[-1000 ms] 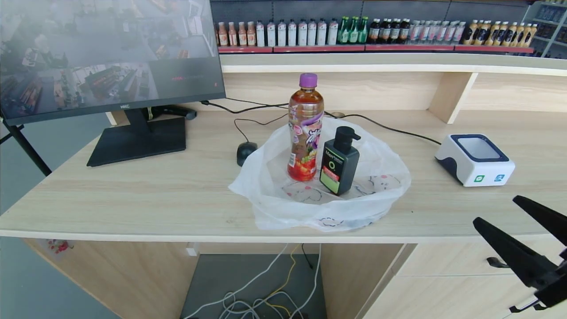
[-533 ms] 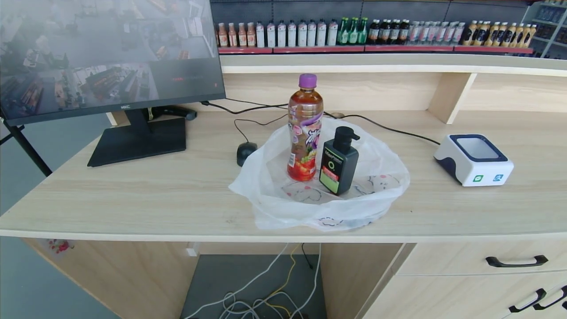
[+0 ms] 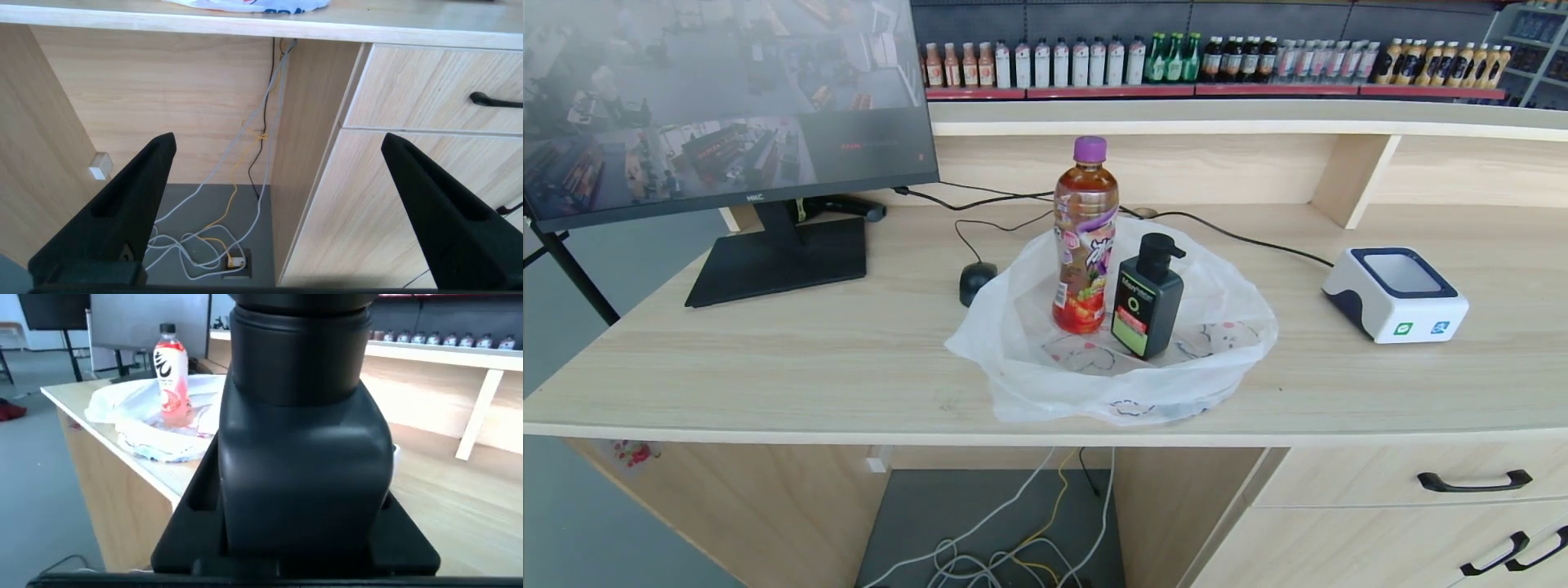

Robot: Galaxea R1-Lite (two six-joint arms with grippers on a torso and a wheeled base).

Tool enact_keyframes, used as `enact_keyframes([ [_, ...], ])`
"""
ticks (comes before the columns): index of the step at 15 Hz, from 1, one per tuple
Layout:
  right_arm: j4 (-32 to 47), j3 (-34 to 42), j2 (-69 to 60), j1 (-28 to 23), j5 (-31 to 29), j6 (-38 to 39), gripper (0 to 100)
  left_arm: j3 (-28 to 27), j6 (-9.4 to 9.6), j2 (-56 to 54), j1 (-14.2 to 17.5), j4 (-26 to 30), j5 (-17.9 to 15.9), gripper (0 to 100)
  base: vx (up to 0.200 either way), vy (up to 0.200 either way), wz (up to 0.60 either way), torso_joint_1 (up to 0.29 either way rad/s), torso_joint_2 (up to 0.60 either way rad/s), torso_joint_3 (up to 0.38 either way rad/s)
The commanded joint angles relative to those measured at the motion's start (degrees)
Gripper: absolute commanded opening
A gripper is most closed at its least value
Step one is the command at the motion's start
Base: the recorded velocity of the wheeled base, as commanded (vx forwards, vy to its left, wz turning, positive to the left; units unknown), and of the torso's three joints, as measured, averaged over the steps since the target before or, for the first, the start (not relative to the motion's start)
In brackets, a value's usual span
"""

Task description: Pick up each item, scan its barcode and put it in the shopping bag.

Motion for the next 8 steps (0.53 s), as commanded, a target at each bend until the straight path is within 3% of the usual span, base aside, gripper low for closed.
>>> enact_keyframes([
  [1, 0.0, -1.2, 0.9, -2.8, -0.1, 0.9, 0, 0.0, 0.02, 0.0, 0.0, 0.0, 0.0, 100, 0.000, 0.000, 0.00, 0.000, 0.00, 0.000],
  [5, 0.0, -4.2, 1.8, -7.9, -0.5, 7.9, 0, 0.0, 0.02, 0.0, 0.0, 0.0, 0.0, 100, 0.000, 0.000, 0.00, 0.000, 0.00, 0.000],
  [8, 0.0, -6.3, 2.0, -11.8, -5.5, 10.7, 0, 0.0, 0.02, 0.0, 0.0, 0.0, 0.0, 100, 0.000, 0.000, 0.00, 0.000, 0.00, 0.000],
])
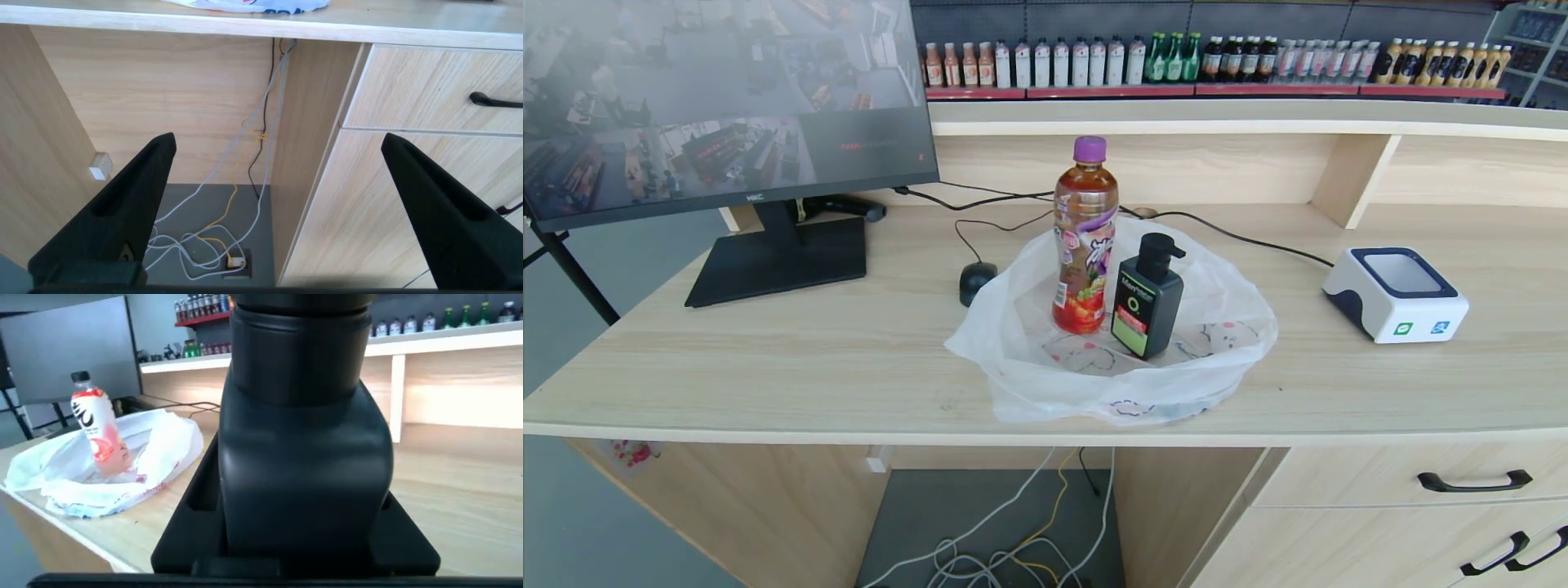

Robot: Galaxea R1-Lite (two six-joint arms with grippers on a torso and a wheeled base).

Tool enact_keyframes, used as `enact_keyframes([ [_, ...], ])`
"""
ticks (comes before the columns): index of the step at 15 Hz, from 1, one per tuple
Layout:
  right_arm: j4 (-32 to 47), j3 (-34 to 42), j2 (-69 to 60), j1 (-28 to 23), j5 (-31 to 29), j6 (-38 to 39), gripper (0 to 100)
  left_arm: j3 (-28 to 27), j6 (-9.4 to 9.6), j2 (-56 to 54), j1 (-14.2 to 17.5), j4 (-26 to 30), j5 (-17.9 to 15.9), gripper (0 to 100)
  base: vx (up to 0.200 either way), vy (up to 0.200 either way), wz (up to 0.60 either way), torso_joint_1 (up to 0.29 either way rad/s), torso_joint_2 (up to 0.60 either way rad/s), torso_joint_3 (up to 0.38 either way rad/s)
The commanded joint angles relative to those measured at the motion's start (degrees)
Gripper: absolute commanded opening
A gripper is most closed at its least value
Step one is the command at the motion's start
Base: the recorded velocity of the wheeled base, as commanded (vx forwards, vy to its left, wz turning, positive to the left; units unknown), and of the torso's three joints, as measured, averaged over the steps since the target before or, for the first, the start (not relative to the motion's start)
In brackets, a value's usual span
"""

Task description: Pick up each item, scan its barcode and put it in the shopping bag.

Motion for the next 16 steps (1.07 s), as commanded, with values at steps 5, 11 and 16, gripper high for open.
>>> enact_keyframes([
  [5, -0.1, -1.1, 0.7, -2.3, -0.6, 1.0, 0, 0.0, 0.00, 0.0, 0.0, 0.0, -0.1, 100, 0.000, 0.000, 0.00, 0.000, 0.00, 0.000],
  [11, -0.1, -0.5, 0.3, -4.6, -0.6, 1.8, 0, 0.0, 0.00, 0.0, 0.0, 0.0, 0.0, 100, 0.000, 0.000, 0.00, 0.000, 0.00, 0.000],
  [16, -0.1, -0.6, 0.3, -4.6, -0.6, 1.3, 0, 0.0, 0.00, 0.0, 0.0, 0.0, 0.0, 100, 0.000, 0.000, 0.00, 0.000, 0.00, 0.000],
])
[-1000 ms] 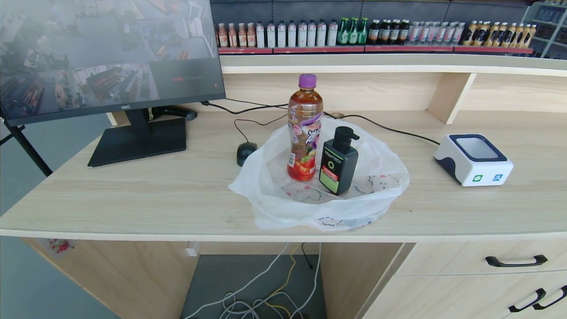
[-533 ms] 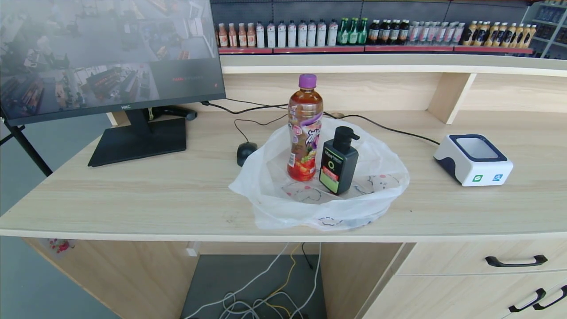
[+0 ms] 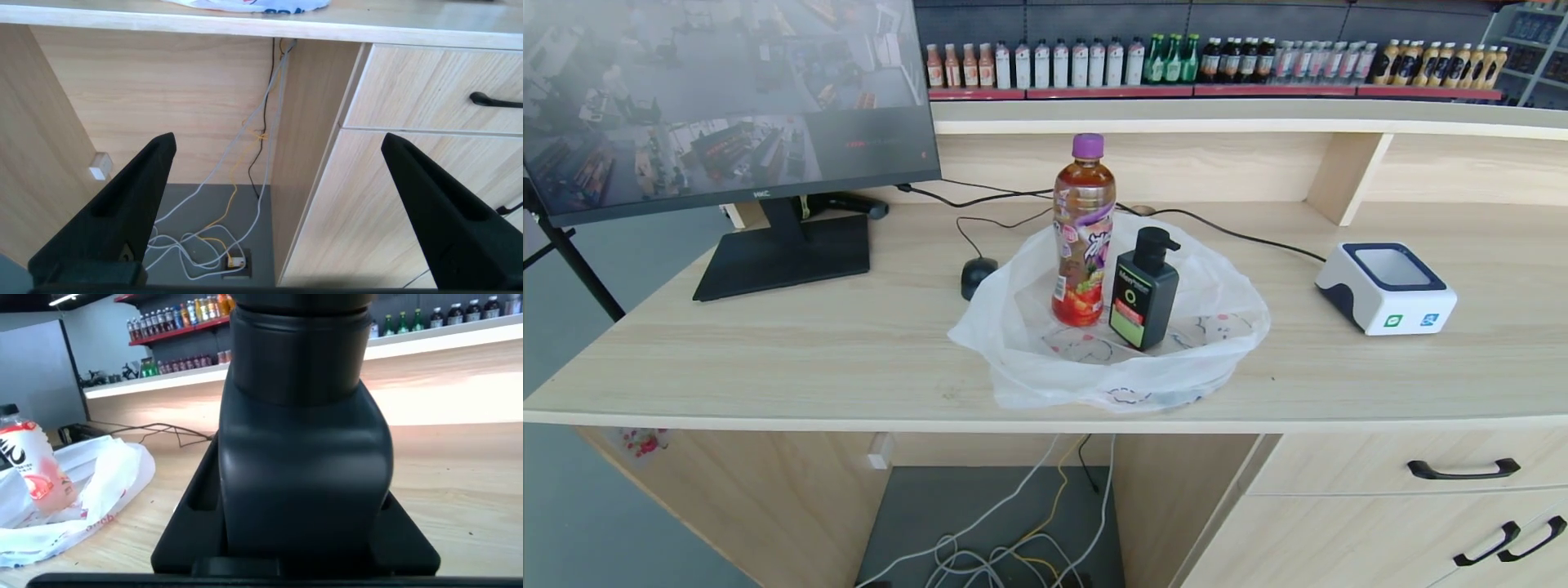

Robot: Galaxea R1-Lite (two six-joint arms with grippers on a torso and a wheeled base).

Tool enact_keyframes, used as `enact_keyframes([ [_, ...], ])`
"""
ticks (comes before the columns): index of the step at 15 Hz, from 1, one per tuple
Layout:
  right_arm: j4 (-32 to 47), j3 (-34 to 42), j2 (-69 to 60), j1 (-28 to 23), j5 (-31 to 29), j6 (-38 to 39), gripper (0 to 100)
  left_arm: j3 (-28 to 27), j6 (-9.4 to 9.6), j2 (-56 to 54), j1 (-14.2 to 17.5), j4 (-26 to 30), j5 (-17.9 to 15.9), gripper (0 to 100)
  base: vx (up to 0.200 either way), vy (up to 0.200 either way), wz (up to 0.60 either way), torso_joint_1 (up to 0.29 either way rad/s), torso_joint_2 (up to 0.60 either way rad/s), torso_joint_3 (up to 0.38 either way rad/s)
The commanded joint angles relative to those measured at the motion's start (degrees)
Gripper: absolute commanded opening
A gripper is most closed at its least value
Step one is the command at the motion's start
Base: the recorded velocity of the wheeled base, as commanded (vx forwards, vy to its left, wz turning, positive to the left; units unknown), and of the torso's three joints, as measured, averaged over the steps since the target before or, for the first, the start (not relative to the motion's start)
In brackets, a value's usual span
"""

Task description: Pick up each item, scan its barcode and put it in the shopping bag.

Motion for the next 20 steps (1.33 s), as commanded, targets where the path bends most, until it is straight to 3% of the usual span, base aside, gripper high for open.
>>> enact_keyframes([
  [1, -0.1, 0.2, -0.2, -0.3, 0.0, 0.0, 0, 0.0, 0.02, 0.0, 0.0, 0.0, 0.0, 100, 0.000, 0.000, 0.00, 0.000, 0.00, 0.000],
  [11, -0.1, 0.8, 0.5, -1.7, 0.0, 0.1, 0, 0.0, 0.11, 0.0, 0.0, 0.0, 0.0, 100, 0.000, 0.000, 0.00, 0.000, 0.00, 0.000],
  [20, -0.1, 0.3, 1.4, -2.1, 0.0, 0.0, 0, 0.0, 0.11, 0.0, 0.0, 0.0, -0.1, 100, 0.000, 0.200, 0.00, 0.001, 0.00, 0.003],
])
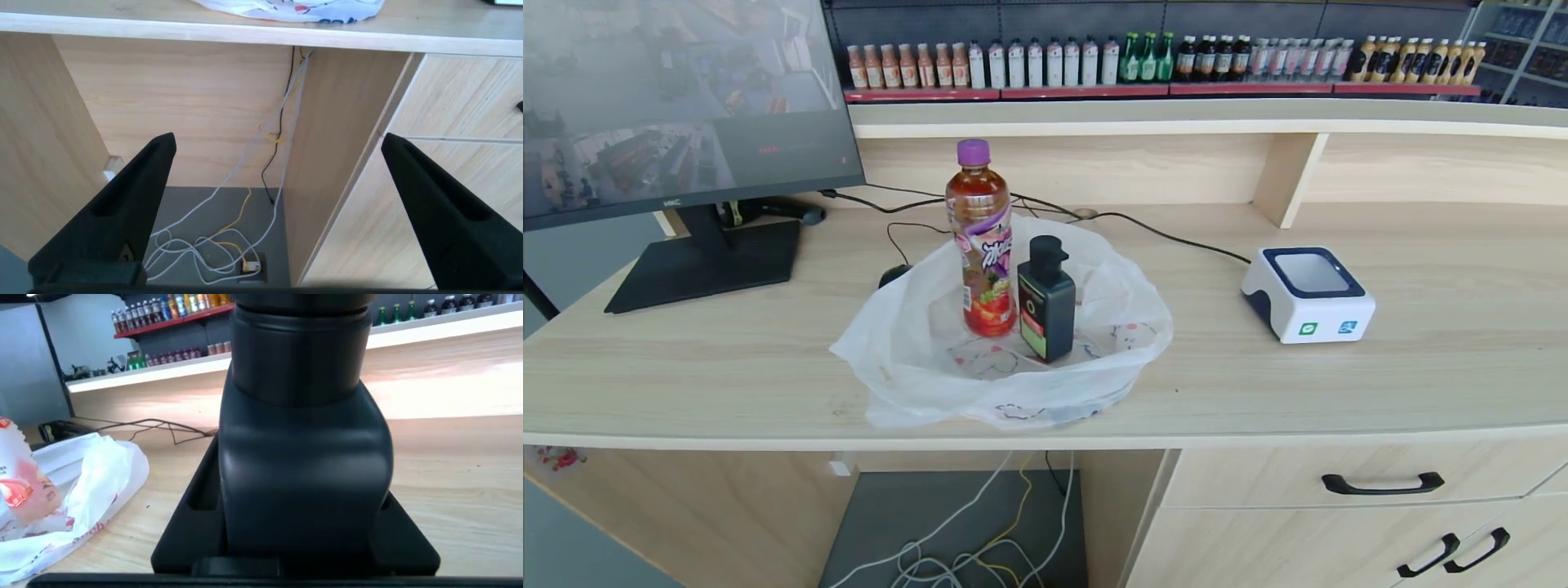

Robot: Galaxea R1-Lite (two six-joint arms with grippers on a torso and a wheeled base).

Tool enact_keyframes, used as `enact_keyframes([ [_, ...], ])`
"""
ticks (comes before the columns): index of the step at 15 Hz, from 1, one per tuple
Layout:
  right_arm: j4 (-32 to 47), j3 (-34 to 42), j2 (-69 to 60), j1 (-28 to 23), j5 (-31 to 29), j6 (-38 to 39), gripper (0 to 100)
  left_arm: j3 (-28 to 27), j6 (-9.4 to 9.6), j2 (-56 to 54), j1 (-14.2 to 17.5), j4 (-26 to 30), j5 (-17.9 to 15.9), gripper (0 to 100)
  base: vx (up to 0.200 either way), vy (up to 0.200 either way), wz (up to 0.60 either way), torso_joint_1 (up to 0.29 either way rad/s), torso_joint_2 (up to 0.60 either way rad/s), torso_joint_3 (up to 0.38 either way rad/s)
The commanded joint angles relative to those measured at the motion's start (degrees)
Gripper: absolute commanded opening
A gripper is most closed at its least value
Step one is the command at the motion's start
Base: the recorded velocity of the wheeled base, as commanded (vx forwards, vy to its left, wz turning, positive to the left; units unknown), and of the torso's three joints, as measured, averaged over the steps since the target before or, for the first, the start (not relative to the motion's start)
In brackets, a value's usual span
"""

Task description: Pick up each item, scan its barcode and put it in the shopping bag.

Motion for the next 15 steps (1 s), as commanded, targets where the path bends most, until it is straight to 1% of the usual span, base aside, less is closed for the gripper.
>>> enact_keyframes([
  [1, -0.1, 0.0, 0.1, 0.0, 0.0, 0.0, 0, 0.0, 0.02, 0.0, 0.0, 0.0, 0.0, 100, 0.000, 0.200, 0.00, 0.022, 0.00, -0.002],
  [3, -0.1, 0.0, 0.1, 0.0, 0.0, -0.1, 0, 0.0, 0.02, 0.0, 0.0, 0.0, 0.0, 100, 0.000, 0.200, 0.00, 0.002, 0.00, 0.002],
  [11, -0.1, -0.1, -0.9, 0.0, 0.0, 0.3, 0, 0.0, 0.11, 0.0, 0.0, 0.0, 0.0, 100, 0.000, 0.000, 0.00, 0.000, 0.00, 0.000],
  [12, -0.1, 2.5, -2.4, 0.6, 0.4, 4.1, 0, 0.0, 0.02, 0.0, 0.0, 0.0, 0.0, 100, 0.000, 0.000, 0.00, 0.000, 0.00, 0.000],
  [13, -0.1, 2.0, -2.5, 0.4, 1.0, 7.4, 0, 0.0, 0.02, 0.0, 0.0, 0.0, 0.0, 100, 0.000, 0.000, 0.00, 0.000, 0.00, 0.000],
  [14, -0.1, 0.9, -2.3, -0.1, 1.8, 8.5, 0, 0.0, 0.02, 0.0, 0.0, 0.0, 0.0, 100, 0.000, 0.000, 0.00, 0.000, 0.00, 0.000],
  [15, 2.3, -3.0, -1.4, -1.1, 3.4, 10.9, 0, 0.0, 0.02, 0.0, 0.0, 0.0, 0.0, 100, 0.000, 0.000, 0.00, 0.000, 0.00, 0.000],
])
